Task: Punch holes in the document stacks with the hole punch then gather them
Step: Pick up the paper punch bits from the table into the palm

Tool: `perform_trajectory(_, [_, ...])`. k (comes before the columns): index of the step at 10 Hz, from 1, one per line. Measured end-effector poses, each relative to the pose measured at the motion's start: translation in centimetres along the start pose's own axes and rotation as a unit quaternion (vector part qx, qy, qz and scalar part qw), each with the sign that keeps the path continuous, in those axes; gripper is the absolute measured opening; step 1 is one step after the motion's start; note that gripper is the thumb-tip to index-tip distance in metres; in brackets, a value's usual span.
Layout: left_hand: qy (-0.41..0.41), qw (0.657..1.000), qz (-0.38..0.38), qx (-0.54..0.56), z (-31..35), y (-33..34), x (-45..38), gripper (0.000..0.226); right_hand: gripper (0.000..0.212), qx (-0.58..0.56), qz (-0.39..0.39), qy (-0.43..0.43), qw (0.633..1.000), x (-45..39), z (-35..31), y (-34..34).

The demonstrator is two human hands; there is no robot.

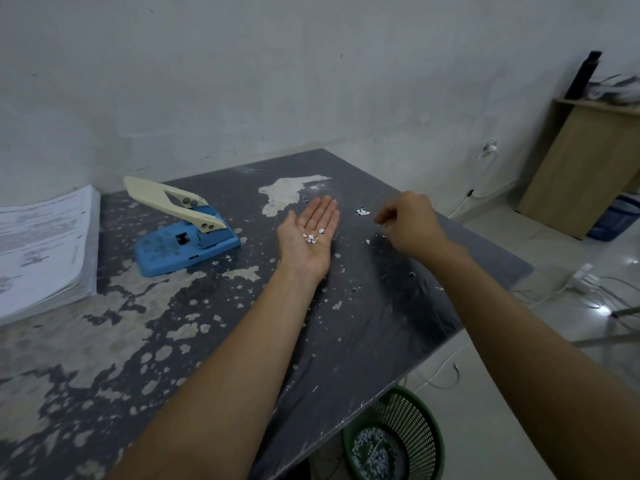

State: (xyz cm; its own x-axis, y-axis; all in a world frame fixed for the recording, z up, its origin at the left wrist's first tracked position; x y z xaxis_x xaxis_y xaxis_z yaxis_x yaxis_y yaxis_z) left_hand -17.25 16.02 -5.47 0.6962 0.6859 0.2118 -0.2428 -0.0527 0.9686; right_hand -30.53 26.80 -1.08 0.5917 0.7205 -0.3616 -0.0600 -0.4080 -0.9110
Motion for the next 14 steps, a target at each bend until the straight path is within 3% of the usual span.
perform_trajectory(2, [-0.007, 1.0, -0.004, 0.007, 0.0, 0.0, 0.0, 0.052, 0.036, 0.007, -0.036, -0.062, 0.997, 1.6, -0.5, 1.2])
perform_trajectory(3, [-0.007, 1.0, -0.005, 0.004, 0.1, -0.1, 0.0, 0.053, 0.034, -0.024, 0.0, -0.008, 1.0, 1.5, 0.7, 0.5])
perform_trajectory(4, [-0.006, 1.0, -0.007, -0.003, 0.1, -0.1, 0.0, 0.053, 0.032, 0.021, 0.009, 0.034, 0.999, 1.4, 2.1, 0.0])
perform_trajectory(6, [-0.004, 1.0, -0.001, -0.02, 0.0, -0.2, -0.1, 0.054, 0.036, 0.016, -0.011, -0.03, 0.999, 2.3, -0.6, 1.6])
perform_trajectory(7, [-0.003, 1.0, -0.004, -0.025, 0.0, -0.2, -0.1, 0.054, 0.038, -0.014, 0.016, -0.003, 1.0, 1.6, 0.0, 1.5])
perform_trajectory(8, [-0.003, 1.0, -0.002, -0.026, -0.1, -0.2, -0.2, 0.054, 0.043, 0.019, -0.017, -0.004, 1.0, 1.3, 0.4, 1.5])
perform_trajectory(9, [-0.003, 1.0, -0.002, -0.026, -0.1, -0.2, -0.2, 0.053, 0.04, 0.043, -0.032, -0.065, 0.996, 2.3, -0.5, 1.7])
perform_trajectory(10, [-0.003, 1.0, -0.002, -0.026, -0.1, -0.2, -0.2, 0.053, 0.052, 0.028, -0.015, -0.08, 0.996, 2.9, -0.5, 1.5])
perform_trajectory(11, [-0.004, 1.0, 0.001, -0.027, -0.1, -0.2, -0.2, 0.053, 0.044, -0.016, -0.01, -0.073, 0.997, 2.9, 0.2, 1.0])
perform_trajectory(13, [-0.005, 1.0, -0.002, -0.03, -0.1, -0.1, -0.1, 0.053, 0.033, 0.014, 0.004, -0.027, 1.0, 2.3, 1.3, 0.5])
perform_trajectory(14, [-0.005, 0.999, -0.003, -0.031, -0.2, -0.1, -0.1, 0.053, 0.028, 0.021, -0.003, -0.059, 0.998, 2.5, -0.5, 1.2])
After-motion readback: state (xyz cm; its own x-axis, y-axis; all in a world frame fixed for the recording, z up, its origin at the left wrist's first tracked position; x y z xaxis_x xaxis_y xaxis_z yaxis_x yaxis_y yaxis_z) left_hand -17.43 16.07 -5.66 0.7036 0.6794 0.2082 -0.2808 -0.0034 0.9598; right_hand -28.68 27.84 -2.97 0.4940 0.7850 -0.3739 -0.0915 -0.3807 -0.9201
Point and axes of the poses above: each hand's wrist, its own x-axis away from the middle knuckle, its own y-axis out of the palm, z = x × y, the point moved 4 cm from there along -x, towards the middle knuckle, and after that the axes turned 15 degrees about x, right-handed, at the moved point
